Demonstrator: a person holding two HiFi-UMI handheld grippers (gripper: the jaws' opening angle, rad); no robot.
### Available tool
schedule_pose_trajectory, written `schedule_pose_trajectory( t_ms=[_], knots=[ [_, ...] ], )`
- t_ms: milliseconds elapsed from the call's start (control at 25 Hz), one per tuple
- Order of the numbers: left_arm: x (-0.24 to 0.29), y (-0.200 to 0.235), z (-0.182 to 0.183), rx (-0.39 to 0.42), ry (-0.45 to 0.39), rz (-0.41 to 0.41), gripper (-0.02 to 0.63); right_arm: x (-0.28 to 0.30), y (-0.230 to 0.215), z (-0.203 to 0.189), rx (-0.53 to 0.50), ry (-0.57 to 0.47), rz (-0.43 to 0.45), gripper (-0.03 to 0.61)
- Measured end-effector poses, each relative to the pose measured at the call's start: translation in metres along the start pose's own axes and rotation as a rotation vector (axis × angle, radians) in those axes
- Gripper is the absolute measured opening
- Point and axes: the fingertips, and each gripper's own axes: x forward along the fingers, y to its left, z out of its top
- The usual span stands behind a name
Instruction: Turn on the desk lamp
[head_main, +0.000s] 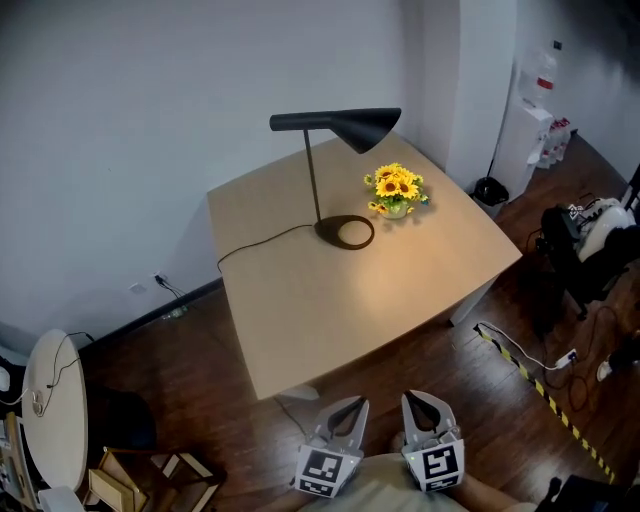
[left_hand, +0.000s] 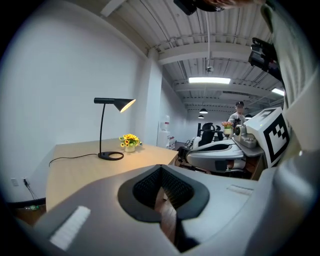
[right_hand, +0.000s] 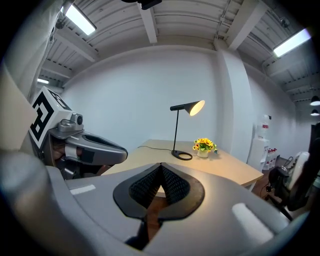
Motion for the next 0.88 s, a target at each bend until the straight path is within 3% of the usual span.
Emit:
schedule_pose_trajectory(
  t_ms=[600,880],
  knots=[
    [-0.002,-0.008,0.006,0.023,-0.020,-0.084,0.000,-0.013,0.001,0.001,-0.001,0.001,-0.076,0.000],
    [0.006,-0.034,0.009,0.026,-0.046,-0.121,0.000,-0.033,-0.014,-0.002,-0.009,0.001,-0.102,0.000]
  ],
)
